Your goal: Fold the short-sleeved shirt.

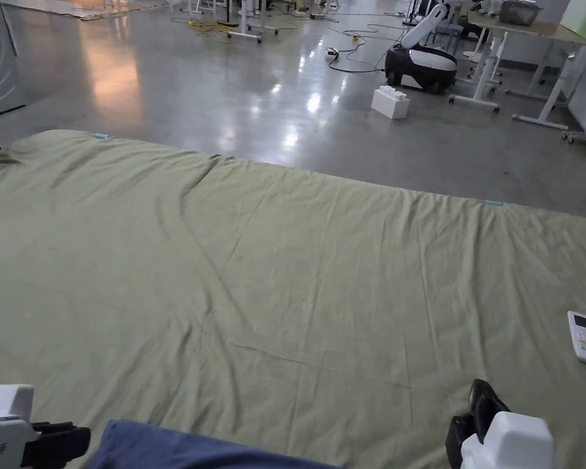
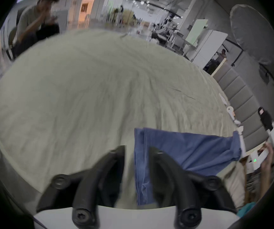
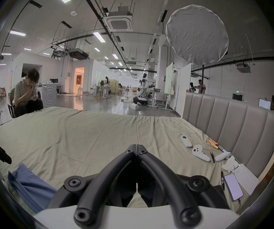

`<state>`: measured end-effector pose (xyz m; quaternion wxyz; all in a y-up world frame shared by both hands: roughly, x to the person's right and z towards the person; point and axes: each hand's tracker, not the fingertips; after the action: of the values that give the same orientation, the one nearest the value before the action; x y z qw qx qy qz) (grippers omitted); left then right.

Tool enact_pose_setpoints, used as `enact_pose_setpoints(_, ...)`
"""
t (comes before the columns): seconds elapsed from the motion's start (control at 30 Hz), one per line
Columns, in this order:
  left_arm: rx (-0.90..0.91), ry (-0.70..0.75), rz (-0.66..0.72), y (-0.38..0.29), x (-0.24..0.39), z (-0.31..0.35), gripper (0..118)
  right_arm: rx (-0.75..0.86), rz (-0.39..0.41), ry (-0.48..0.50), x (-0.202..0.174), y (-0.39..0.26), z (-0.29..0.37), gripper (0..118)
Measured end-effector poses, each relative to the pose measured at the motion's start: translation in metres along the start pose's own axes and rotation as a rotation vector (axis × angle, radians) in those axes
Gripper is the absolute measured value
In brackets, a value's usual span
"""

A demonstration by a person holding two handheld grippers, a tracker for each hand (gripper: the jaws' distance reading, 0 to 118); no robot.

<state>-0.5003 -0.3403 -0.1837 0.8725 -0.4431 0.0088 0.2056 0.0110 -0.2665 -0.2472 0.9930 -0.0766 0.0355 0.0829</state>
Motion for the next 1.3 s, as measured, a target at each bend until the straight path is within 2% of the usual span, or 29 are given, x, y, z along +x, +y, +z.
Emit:
enact_pose_setpoints(0.03,-0.016,-0.046,0.032,0.001,-0.009,-0.004,66,-0.003,0.003,-0.001,0.001,-0.001,0.0,1)
enact_pose_setpoints(0.07,-0.043,-0.132,0.078,0.004,-0.022,-0.008,66,-0.012,0.002,0.001,0.001,-0.003,0.0,1)
enact_pose_setpoints(0.1,-0.059,-0.168,0.123,0.005,-0.03,-0.012,78,-0.022,0.002,-0.001,0.002,-0.005,-0.001,1)
enact_pose_setpoints(0.13,-0.076,-0.213,0.161,0.004,-0.041,-0.019,81,-0.026,0.002,-0.001,0.002,-0.006,-0.001,1)
enact_pose_setpoints(0.2,-0.136,-0.33,0.247,0.004,-0.059,-0.035,81,-0.037,0.001,-0.001,0.002,-0.008,-0.001,1)
enact_pose_setpoints(0.27,-0.185,-0.369,0.291,0.004,-0.068,-0.047,81,-0.047,-0.003,0.001,0.003,-0.01,-0.001,1)
enact_pose_setpoints(0.37,-0.119,-0.472,0.332,0.002,-0.079,-0.051,81,-0.057,-0.004,-0.001,0.002,-0.011,0.0,1)
enact_pose_setpoints(0.47,-0.175,-0.63,0.476,-0.004,-0.069,-0.062,80,-0.067,-0.013,0.001,0.002,-0.012,0.0,1)
enact_pose_setpoints(0.5,-0.2,-0.651,0.462,-0.007,-0.065,-0.069,79,-0.07,-0.016,0.001,0.002,-0.014,-0.001,1)
enact_pose_setpoints(0.57,-0.207,-0.652,0.381,-0.014,-0.062,-0.086,68,-0.076,-0.021,0.0,0.002,-0.015,-0.001,1)
enact_pose_setpoints(0.6,-0.195,-0.65,0.361,-0.015,-0.057,-0.089,58,-0.08,-0.023,0.0,0.002,-0.015,-0.001,1)
enact_pose_setpoints(0.67,-0.204,-0.615,0.36,-0.016,-0.034,-0.088,24,-0.084,-0.023,-0.002,0.002,-0.014,-0.001,1)
enact_pose_setpoints(0.7,-0.211,-0.567,0.349,-0.019,-0.023,-0.087,17,-0.085,-0.022,-0.003,0.003,-0.014,-0.001,1)
enact_pose_setpoints(0.9,-0.197,-0.501,0.283,-0.011,-0.036,-0.085,9,-0.088,-0.011,-0.002,0.004,-0.013,-0.004,1)
enact_pose_setpoints(1.3,-0.119,-0.374,0.169,0.027,-0.026,-0.019,7,-0.093,-0.015,0.008,0.001,-0.013,-0.008,1)
